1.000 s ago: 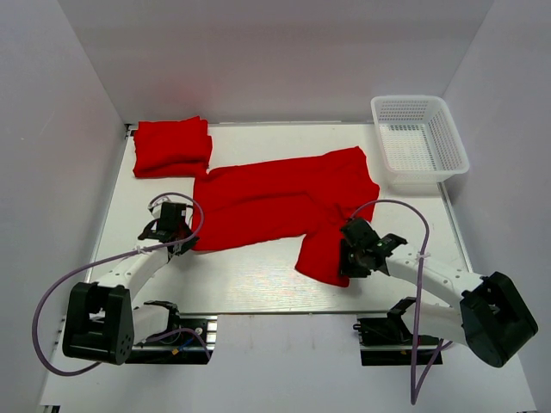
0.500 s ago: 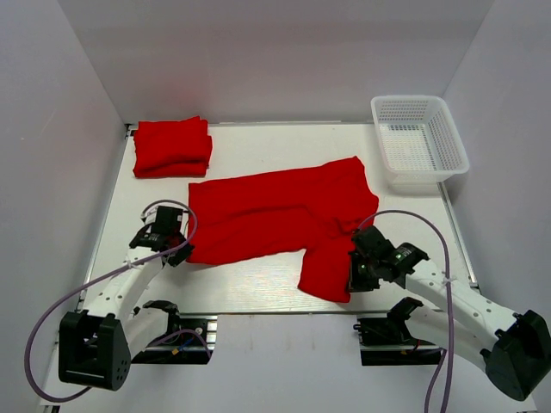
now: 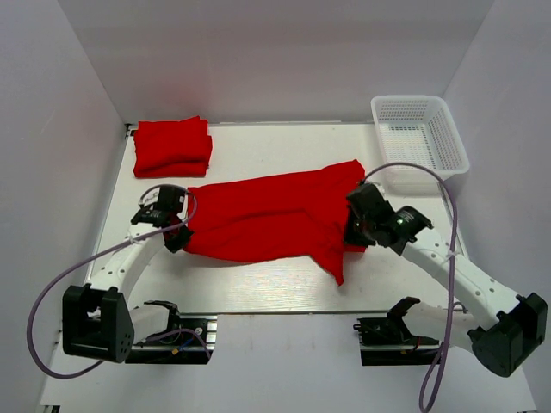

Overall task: Fold and stack the t-shirts
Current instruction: Fold the other side of the tshirt into a rectangle

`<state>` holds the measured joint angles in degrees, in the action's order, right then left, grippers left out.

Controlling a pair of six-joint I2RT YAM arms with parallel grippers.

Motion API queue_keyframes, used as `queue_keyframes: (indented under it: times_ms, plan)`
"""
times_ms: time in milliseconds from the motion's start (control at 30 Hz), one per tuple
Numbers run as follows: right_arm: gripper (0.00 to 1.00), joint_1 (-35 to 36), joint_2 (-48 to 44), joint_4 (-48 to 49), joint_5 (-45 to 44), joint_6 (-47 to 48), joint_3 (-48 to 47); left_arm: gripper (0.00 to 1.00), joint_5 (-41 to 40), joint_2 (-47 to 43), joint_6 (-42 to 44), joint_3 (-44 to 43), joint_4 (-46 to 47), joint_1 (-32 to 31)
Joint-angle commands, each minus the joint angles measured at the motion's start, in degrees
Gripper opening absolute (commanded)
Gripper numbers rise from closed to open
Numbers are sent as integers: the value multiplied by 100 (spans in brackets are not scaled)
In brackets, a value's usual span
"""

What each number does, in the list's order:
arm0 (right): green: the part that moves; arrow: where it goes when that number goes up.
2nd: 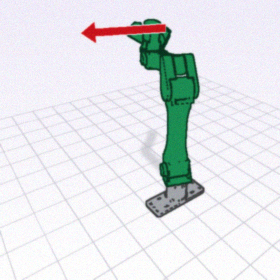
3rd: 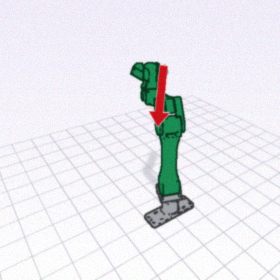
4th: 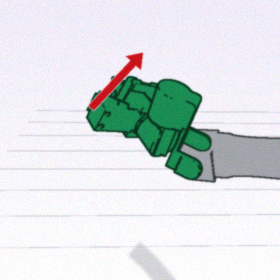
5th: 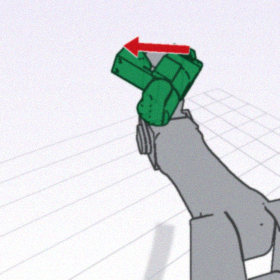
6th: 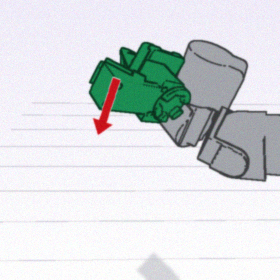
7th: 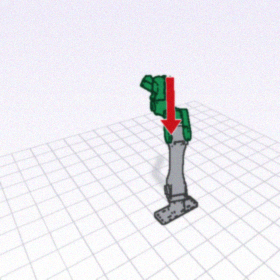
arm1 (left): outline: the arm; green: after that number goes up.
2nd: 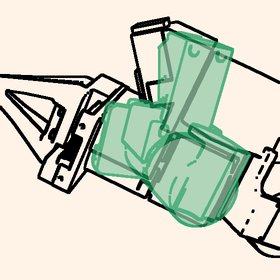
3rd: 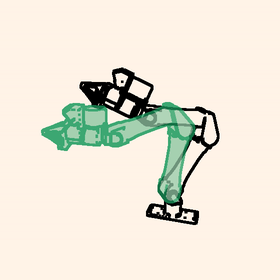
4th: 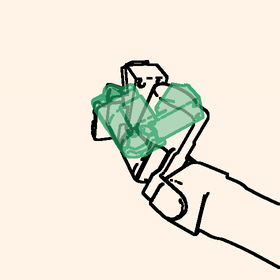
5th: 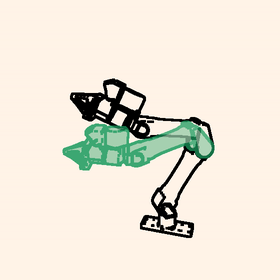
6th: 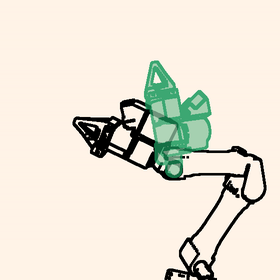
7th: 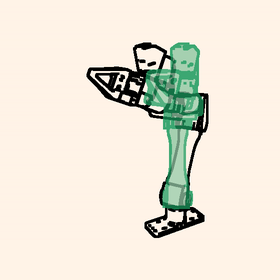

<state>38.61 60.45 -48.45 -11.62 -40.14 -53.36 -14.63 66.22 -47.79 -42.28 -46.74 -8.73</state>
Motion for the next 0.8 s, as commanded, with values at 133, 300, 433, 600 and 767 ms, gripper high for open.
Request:
queue_keyframes:
  times_ms: [133, 300, 433, 600, 767]
  plan:
    - [0, -433, 844, 362, -1203, 164, -1087, 0, -408, 900, -73, -912, -19, 21]
    - [0, -767, 1373, 529, -1307, 296, -1737, 0, -541, 1314, -178, -1361, -72, 135]
    - [0, -1135, 1785, 652, -1343, 436, -2081, 0, -593, 1604, -240, -1598, -72, 319]
    - [0, -1443, 2208, 757, -1186, 647, -2459, 0, -593, 1938, -240, -1801, -72, 451]
    - [0, -1663, 2603, 828, -958, 832, -2687, 0, -725, 2264, -170, -2160, 94, 504]
